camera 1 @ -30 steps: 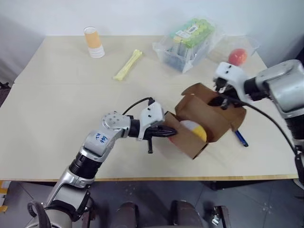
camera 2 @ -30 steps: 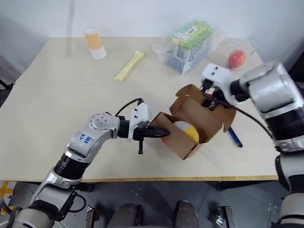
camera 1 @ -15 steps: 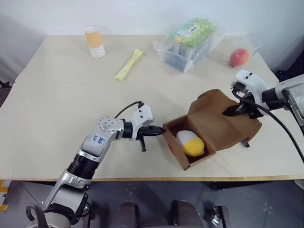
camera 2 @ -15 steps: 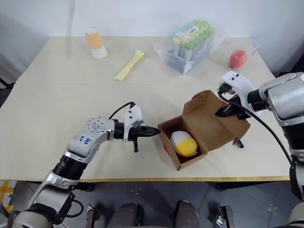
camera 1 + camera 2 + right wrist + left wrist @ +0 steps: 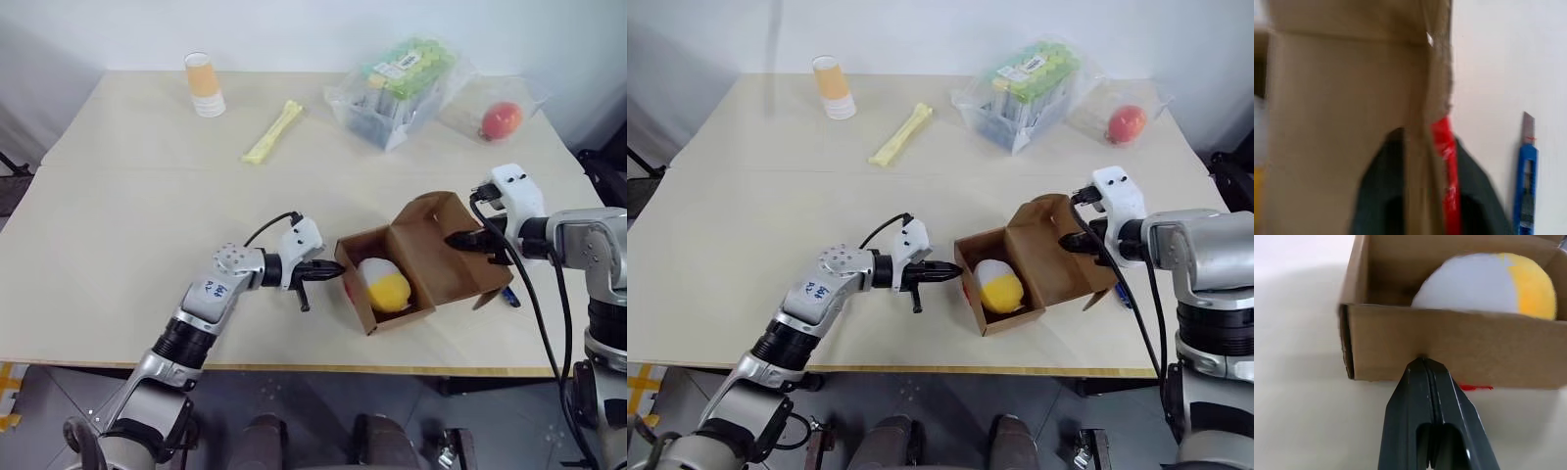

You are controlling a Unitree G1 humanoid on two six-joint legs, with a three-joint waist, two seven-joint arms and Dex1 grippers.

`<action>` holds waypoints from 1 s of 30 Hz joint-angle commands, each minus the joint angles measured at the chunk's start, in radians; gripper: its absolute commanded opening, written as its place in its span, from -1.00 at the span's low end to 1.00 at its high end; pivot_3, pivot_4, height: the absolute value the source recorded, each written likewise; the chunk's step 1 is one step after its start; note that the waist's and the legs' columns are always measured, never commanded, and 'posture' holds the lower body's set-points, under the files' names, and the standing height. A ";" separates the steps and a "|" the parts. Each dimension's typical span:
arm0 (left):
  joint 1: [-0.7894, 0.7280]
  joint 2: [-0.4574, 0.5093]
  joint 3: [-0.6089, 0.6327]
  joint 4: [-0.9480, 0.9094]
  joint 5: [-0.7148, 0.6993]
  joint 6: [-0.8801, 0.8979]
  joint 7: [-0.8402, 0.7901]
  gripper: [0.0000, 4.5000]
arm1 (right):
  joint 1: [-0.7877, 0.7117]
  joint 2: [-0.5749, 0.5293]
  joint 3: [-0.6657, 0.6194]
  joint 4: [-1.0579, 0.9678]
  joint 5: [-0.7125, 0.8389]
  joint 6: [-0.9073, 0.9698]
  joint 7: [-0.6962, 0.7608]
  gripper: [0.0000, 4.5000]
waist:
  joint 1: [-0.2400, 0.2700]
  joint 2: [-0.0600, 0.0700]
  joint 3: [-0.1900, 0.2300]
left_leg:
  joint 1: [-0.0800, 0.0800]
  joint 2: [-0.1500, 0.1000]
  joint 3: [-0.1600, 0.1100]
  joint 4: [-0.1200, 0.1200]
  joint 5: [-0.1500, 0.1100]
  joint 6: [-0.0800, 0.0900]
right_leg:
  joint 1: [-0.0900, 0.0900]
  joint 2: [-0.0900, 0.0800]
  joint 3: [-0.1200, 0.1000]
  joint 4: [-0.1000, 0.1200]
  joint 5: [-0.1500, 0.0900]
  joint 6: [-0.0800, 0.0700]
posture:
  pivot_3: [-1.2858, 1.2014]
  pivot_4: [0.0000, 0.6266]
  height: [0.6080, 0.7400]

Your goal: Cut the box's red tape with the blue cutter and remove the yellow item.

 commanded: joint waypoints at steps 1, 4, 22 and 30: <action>-0.052 -0.021 0.012 0.038 0.019 -0.049 0.008 -1.00 | -0.011 -0.054 -0.042 -0.043 0.046 0.005 -0.036 0.08 | -0.001 0.000 0.000 | 0.000 0.000 0.000 0.000 0.000 0.000 | 0.000 0.000 0.000 0.000 0.000 0.000 | 0.03 -0.52 1.00; -0.067 -0.022 0.020 0.076 0.032 -0.064 0.013 -1.00 | -0.040 -0.109 -0.039 -0.032 0.094 0.005 -0.039 0.50 | -0.002 0.000 0.000 | 0.000 0.000 0.000 0.000 0.000 0.000 | 0.000 0.000 0.000 0.000 0.000 0.000 | 0.03 -0.52 1.00; 0.113 0.529 0.333 0.127 -0.023 -0.197 -0.233 0.99 | 0.530 -0.250 -0.616 -0.023 0.387 -0.745 0.601 1.00 | -0.015 -0.003 0.002 | 0.005 0.000 0.003 -0.006 -0.001 0.000 | 0.001 0.000 -0.001 -0.002 0.000 0.000 | 0.03 -0.52 1.00; 0.190 0.572 0.435 0.084 -0.154 -0.111 -0.283 0.99 | 0.849 -0.053 -0.719 -0.232 0.401 -1.098 0.697 1.00 | 0.023 -0.004 0.003 | 0.005 0.001 0.002 -0.002 -0.001 0.000 | 0.002 0.000 -0.001 0.000 0.000 0.000 | 0.03 -0.52 1.00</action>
